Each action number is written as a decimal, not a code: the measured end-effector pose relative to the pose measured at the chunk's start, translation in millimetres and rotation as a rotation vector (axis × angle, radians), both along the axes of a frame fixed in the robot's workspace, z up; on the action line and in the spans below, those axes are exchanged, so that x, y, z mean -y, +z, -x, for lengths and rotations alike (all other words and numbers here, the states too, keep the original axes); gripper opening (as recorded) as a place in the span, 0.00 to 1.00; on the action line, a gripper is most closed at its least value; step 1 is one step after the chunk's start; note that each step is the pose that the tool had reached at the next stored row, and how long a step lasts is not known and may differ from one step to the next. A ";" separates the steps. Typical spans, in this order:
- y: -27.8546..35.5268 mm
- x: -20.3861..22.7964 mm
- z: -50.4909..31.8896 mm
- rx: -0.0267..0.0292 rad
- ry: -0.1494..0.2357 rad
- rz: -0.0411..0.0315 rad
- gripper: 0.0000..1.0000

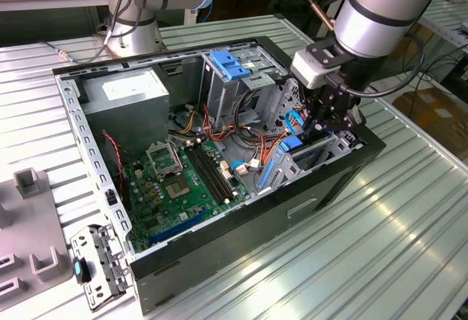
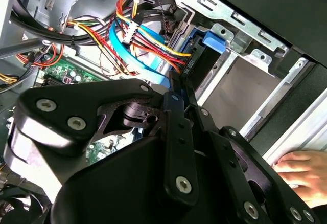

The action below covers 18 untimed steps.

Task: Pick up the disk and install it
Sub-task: 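Insert the second disk wire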

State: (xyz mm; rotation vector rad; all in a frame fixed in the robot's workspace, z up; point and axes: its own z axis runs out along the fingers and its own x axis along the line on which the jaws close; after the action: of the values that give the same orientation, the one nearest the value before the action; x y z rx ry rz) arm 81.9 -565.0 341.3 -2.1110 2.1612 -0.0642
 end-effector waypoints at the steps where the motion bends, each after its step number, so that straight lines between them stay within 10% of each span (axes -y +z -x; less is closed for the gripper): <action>1: 0.0 0.0 0.0 0.0000 0.000 -0.0001 0.23; 9: 18.1 -0.2 0.0 -0.0001 0.000 0.0002 0.30; 18: 19.1 -0.2 0.0 0.0000 0.000 0.0002 0.11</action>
State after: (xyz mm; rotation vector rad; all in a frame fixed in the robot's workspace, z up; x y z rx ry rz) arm 81.9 -564.8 360.4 -2.1111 2.1614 -0.0644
